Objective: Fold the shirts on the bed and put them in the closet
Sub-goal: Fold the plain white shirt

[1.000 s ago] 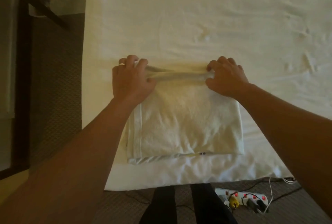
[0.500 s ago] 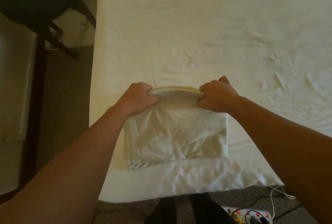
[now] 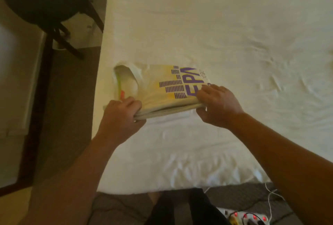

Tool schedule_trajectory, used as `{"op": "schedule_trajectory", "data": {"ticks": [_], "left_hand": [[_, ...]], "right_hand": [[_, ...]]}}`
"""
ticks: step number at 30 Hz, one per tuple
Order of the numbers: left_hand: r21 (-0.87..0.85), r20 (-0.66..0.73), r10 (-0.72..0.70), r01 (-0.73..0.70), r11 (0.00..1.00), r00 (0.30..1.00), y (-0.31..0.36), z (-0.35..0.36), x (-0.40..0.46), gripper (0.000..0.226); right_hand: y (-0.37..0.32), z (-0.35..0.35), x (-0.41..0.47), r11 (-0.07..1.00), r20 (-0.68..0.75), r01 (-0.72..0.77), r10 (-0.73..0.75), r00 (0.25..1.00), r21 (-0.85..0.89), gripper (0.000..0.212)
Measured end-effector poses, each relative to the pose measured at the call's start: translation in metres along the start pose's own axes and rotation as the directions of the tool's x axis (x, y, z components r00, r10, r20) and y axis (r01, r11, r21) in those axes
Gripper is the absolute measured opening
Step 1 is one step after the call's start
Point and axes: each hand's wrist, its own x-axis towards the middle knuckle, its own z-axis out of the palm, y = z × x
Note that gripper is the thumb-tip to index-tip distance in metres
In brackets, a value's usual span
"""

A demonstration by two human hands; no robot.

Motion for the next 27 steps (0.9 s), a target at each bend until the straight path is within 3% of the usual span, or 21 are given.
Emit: {"op": "schedule_trajectory", "data": {"ticks": [2,6,10,12,14,16,19,24,27], "left_hand": [[0.067,0.091,0.039,-0.045,0.997,0.995,0.001,0.038,-0.043,0.016],[0.178,0.163,0.073,-0.102,0.979,0.984,0.007,0.074,-0.099,0.009],[0.244,0.295,0.005,-0.080,0.967,0.956,0.014,0.073,-0.106,0.013],[0.194,0.457,-0.068,-0.024,0.981,0.887,0.019,0.061,-0.091,0.013],[0.166,0.566,-0.194,0.119,0.979,0.801,0.022,0.055,-0.067,0.039],[0.065,0.462,-0.264,0.265,0.962,0.846,0.027,0.056,-0.041,0.059],[0.026,0.209,-0.235,0.235,0.972,0.949,0.030,0.073,-0.010,0.060],[0.176,0.358,-0.299,0.251,0.952,0.885,0.008,0.115,0.022,0.078],[0.177,0.379,-0.308,0.258,0.950,0.873,-0.012,0.129,0.020,0.086]], "right_hand": [[-0.006,0.035,-0.042,1.000,0.105,-0.011,0.014,0.994,-0.027,0.019],[-0.027,0.067,-0.110,0.999,0.355,-0.046,0.049,0.934,-0.016,0.041],[-0.036,0.067,-0.130,0.999,0.405,-0.026,0.033,0.914,-0.023,0.034],[-0.034,0.068,-0.122,0.997,0.392,-0.076,0.061,0.918,0.023,0.037],[-0.030,0.071,-0.103,0.988,0.305,-0.132,0.103,0.947,0.077,0.039],[-0.026,0.079,-0.080,0.986,0.162,-0.156,0.143,0.976,0.067,0.037],[-0.024,0.092,-0.048,0.978,0.136,-0.209,0.208,0.969,-0.004,0.042],[-0.017,0.112,-0.021,0.935,0.439,-0.326,0.353,0.826,-0.138,0.068],[-0.006,0.122,-0.026,0.931,0.487,-0.326,0.364,0.794,-0.165,0.072]]}}
